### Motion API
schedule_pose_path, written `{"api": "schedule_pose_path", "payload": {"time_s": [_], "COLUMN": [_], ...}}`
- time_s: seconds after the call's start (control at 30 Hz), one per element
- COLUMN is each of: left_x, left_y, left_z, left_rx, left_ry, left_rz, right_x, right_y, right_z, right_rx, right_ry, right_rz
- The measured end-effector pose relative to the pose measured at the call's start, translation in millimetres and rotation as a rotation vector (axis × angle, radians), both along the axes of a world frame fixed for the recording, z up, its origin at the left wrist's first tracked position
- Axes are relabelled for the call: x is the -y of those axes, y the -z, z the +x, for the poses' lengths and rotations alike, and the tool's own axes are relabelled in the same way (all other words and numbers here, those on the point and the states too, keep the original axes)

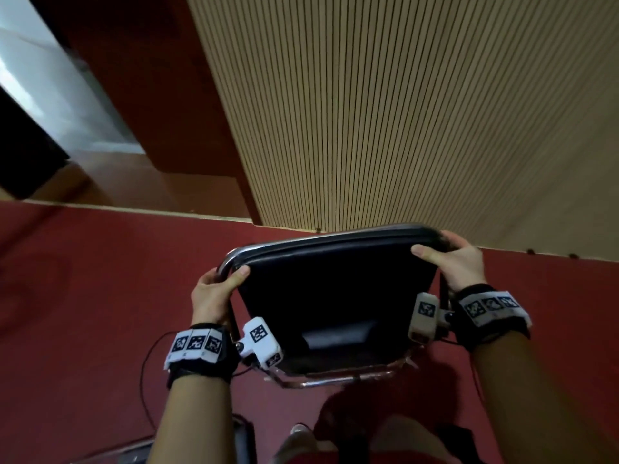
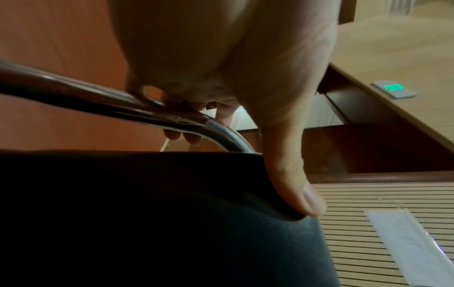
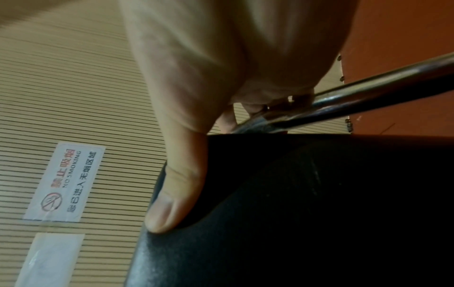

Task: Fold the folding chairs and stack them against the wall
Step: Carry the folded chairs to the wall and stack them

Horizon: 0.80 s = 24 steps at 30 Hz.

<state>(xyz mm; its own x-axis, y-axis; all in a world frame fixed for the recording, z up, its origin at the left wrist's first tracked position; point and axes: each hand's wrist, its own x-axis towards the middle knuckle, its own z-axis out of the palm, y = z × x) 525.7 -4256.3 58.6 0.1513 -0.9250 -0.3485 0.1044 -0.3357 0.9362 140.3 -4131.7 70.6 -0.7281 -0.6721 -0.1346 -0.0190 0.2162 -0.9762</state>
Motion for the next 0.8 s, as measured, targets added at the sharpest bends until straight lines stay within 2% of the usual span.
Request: {"api": "schedule_pose_path", "payload": {"time_s": [0.23, 0.47, 0.8], "left_x": [130, 248, 390], "left_y": [-4, 11, 7], "left_z": [-14, -42, -77], "left_rx": [0.05, 0.071, 0.041], "left_ry": [0.077, 0.055, 0.023], "left_rz": [-0.009, 0.023, 0.065], "right_x": [93, 221, 378], "right_y": [11, 32, 18], "right_z": [-1, -26, -57], "right_rx": [0.038, 0.063, 0.128], "right_ry": [0.039, -0.012, 0.029], "right_rz": [0.01, -0.028, 0.037]}}
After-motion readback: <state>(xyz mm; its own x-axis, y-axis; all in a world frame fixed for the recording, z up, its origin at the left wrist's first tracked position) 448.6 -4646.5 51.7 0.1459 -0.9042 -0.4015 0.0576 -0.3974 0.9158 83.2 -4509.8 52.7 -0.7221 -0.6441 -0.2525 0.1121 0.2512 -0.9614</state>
